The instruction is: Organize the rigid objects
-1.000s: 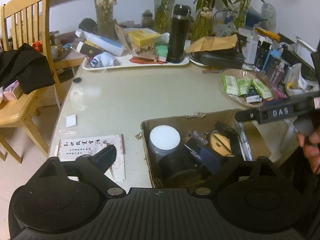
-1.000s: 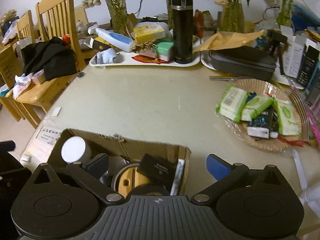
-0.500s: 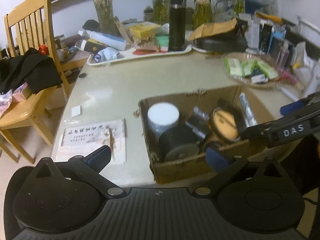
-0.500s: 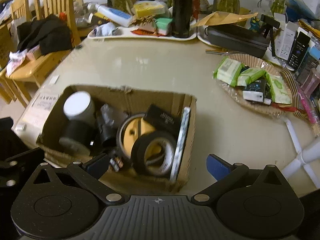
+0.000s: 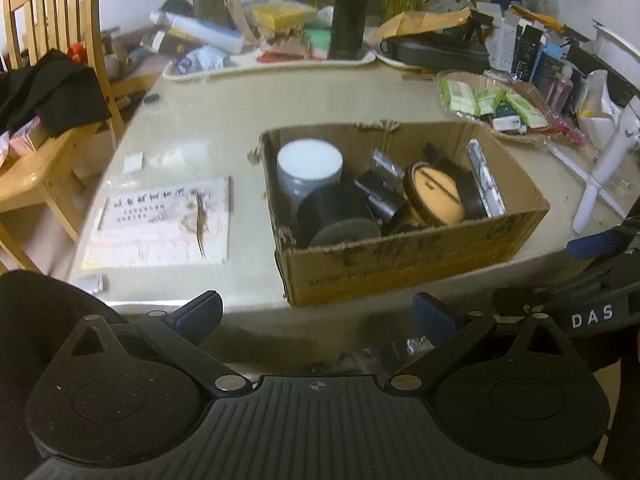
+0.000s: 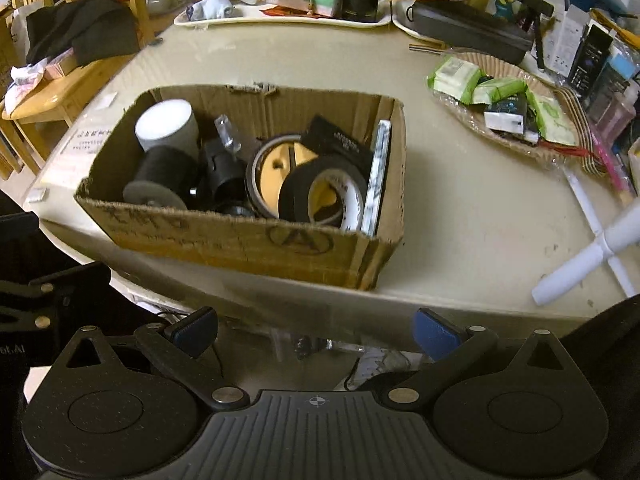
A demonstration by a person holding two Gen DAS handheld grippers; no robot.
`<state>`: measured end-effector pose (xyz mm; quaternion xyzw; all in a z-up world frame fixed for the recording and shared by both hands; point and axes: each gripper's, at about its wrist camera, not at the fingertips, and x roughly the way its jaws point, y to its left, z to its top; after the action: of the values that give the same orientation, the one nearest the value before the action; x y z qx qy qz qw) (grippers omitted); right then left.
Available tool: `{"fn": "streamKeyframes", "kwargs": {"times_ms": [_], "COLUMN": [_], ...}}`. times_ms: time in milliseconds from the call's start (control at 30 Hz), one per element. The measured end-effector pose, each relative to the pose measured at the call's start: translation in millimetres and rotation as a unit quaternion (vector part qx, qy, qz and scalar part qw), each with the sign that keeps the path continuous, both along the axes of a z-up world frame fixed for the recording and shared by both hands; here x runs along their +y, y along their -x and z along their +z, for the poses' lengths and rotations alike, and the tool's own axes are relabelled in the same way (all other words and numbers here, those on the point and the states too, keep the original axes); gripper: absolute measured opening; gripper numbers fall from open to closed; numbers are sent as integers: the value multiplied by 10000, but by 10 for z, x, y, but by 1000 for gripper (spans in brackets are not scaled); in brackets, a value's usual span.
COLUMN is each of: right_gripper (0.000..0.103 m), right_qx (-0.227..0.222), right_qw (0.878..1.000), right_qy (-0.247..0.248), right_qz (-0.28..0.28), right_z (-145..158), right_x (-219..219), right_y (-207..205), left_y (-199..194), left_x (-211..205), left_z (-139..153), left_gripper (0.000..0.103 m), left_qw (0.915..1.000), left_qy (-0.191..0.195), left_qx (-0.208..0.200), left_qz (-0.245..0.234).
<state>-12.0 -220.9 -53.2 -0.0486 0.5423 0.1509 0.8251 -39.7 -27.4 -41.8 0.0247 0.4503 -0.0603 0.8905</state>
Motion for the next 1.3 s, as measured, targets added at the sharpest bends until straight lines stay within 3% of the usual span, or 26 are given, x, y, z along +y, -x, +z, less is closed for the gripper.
{"fn": "streamKeyframes", "kwargs": {"times_ms": [267,1300], "right_gripper": [103,103], "right_qx": [94,86], "right_qw": [9998,9999], "right_qy": [-43,-68], "right_qz": [-146,-75], "right_z": [-148,-139], "right_x": [-66,-21], "right_y": [-15,-39], "left_y": [-2,-32], "left_x": [-127,-71], "left_z": [-76,-91], "left_gripper": [103,103], "left_qw": [9993,9995], "left_qy": [-344,-248], "left_qx": [109,186], "left_qz": [-134,6]}}
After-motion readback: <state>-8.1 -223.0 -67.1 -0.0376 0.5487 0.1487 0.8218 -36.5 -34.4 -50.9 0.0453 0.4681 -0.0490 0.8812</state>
